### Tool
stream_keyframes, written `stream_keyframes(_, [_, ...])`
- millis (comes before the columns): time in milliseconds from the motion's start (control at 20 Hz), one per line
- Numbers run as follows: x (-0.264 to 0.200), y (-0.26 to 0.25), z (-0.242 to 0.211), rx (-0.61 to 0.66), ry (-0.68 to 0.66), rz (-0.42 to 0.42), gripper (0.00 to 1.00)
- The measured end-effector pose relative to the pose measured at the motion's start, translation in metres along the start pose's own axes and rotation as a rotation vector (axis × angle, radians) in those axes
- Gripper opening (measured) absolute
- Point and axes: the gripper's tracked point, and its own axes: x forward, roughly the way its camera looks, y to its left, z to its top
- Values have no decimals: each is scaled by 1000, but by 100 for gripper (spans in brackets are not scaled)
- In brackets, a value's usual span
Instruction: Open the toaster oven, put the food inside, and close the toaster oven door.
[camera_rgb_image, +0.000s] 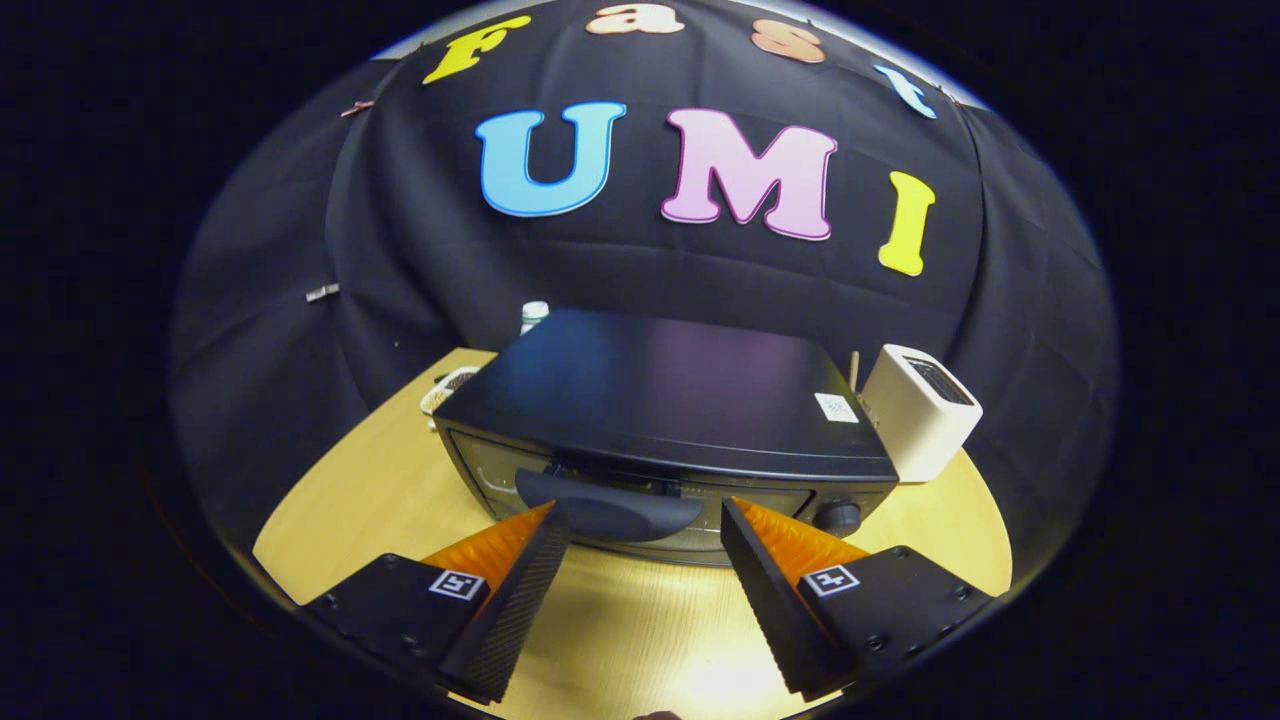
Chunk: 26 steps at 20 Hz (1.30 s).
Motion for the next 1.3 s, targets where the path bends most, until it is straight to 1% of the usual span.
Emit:
stream_keyframes(150, [-15,-7,20,-18,-82,14,99])
stream_keyframes(300, [-39,-36,41,-41,-171,3,99])
stream_keyframes(500, [-79,-80,72,-22,-293,-54,99])
stream_keyframes(650, [-106,-118,78,43,-327,-109,99])
stream_keyframes(700, [-113,-131,73,63,-316,-131,98])
stream_keyframes(850, [-139,-169,60,87,-321,-215,99])
stream_keyframes(950, [-155,-184,58,88,-340,-249,99])
stream_keyframes(1100, [-170,-197,68,87,-361,-275,99])
stream_keyframes(1300, [-175,-204,85,96,-395,-282,98])
